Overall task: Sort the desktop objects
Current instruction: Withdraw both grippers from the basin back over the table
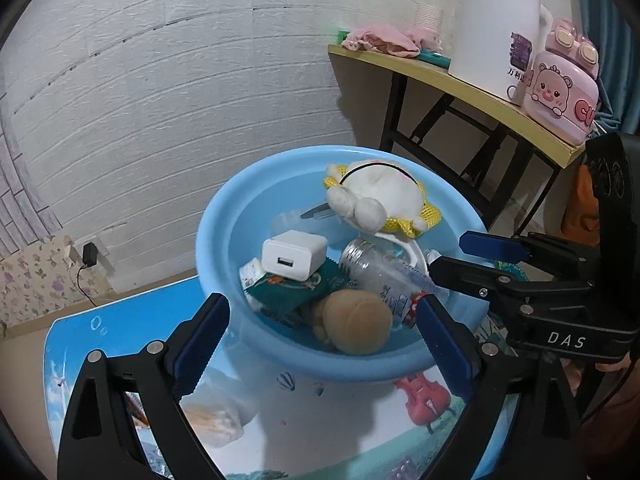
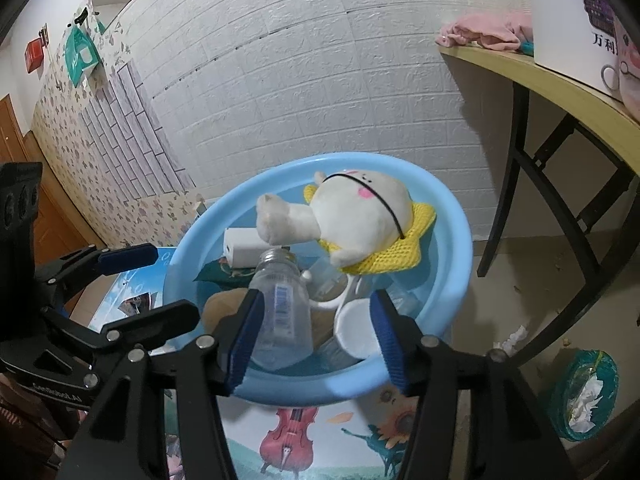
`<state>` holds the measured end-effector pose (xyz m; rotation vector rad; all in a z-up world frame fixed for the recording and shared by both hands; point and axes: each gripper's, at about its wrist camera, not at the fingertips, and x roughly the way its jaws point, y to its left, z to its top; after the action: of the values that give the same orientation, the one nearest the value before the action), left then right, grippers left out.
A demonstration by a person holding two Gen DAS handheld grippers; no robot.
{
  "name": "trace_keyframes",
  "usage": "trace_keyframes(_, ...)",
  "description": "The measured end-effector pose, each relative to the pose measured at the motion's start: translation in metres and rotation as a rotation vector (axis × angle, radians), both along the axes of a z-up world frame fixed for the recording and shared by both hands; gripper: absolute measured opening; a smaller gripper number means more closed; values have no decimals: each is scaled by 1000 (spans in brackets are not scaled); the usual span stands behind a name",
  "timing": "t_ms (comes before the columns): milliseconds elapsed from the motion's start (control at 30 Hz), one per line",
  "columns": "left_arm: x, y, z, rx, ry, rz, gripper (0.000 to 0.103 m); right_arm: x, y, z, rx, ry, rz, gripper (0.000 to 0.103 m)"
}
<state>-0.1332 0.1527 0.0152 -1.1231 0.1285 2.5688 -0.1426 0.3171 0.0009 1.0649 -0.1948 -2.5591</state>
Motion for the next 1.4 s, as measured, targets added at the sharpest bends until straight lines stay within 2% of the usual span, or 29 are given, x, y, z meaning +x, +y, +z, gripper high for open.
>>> trace_keyframes(167, 7, -14, 2, 9, 3, 34, 99, 7, -6, 4, 14, 1, 3, 55)
trace_keyframes(1000, 49, -96, -12, 52, -12, 174, 103, 41, -65, 11, 85, 10, 68, 55)
trace_keyframes(1267, 59, -130, -24, 55, -37, 213, 103, 52, -91, 12, 99, 17, 105, 55)
trace_keyframes(1400, 63, -145, -35, 28, -73, 231, 103, 57, -106, 11, 106, 17, 128, 55)
